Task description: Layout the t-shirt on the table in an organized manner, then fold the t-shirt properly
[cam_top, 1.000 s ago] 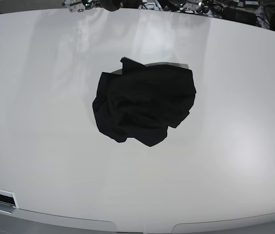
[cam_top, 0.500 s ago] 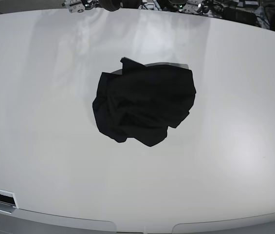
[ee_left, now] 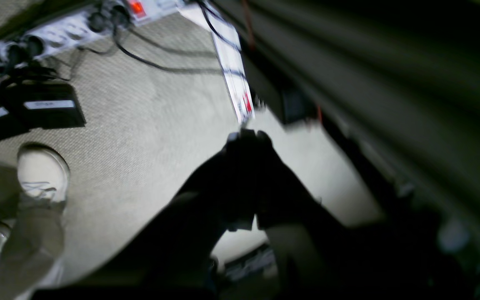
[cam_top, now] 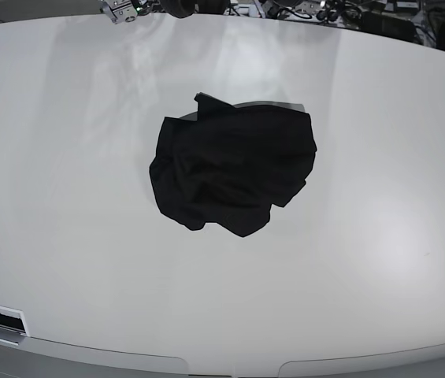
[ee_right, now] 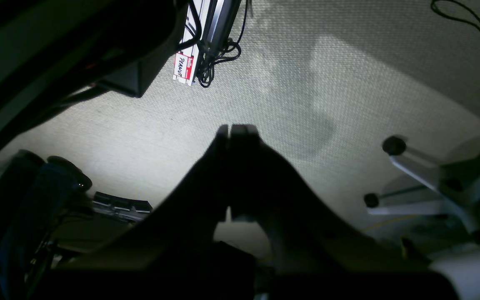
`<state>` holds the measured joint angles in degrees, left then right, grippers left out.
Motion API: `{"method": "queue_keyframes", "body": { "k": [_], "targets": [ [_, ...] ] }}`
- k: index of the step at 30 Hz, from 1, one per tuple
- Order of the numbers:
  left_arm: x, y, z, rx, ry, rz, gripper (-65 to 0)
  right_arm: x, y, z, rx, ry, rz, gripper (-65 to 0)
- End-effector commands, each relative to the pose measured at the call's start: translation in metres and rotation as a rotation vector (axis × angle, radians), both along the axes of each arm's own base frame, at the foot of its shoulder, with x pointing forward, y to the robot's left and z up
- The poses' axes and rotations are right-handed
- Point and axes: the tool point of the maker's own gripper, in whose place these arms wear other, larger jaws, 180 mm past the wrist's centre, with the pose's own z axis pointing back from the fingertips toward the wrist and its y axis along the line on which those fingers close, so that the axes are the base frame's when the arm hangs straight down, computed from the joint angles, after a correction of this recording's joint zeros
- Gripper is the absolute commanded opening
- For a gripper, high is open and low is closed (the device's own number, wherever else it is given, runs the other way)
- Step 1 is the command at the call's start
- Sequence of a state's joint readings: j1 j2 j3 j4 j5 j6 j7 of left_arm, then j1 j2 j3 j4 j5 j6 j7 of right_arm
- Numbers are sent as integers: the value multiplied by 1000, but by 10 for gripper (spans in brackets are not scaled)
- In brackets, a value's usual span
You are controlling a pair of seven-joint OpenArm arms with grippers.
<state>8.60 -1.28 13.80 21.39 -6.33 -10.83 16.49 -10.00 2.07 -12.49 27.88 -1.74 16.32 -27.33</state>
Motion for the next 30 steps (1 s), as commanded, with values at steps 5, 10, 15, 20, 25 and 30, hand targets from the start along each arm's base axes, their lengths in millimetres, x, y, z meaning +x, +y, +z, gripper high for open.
{"method": "queue_keyframes", "body": {
  "k": [5, 10, 15, 20, 25, 30],
  "targets": [
    [-35, -8, 11, -49, 35, -18, -650, -70, 4, 10, 50, 98, 11, -650],
    [-60, -6, 29, -62, 72, -20, -650, -102, -10, 27, 40, 131, 39, -650],
    [-70, 12, 61, -88, 44, 8, -650, -109, -40, 59, -27, 82, 91, -650],
    [-67, 19, 110, -141, -48, -55, -650, -96, -58, 109, -35, -70, 79, -650],
    [-38, 20, 168, -162, -181, -145, -650, -61, -74, 172, -100, -232, 137, -650],
    [17, 30, 227, -145, -393, -138, -650, -9, -72, 235, -168, -473, 203, -650]
  ]
}}
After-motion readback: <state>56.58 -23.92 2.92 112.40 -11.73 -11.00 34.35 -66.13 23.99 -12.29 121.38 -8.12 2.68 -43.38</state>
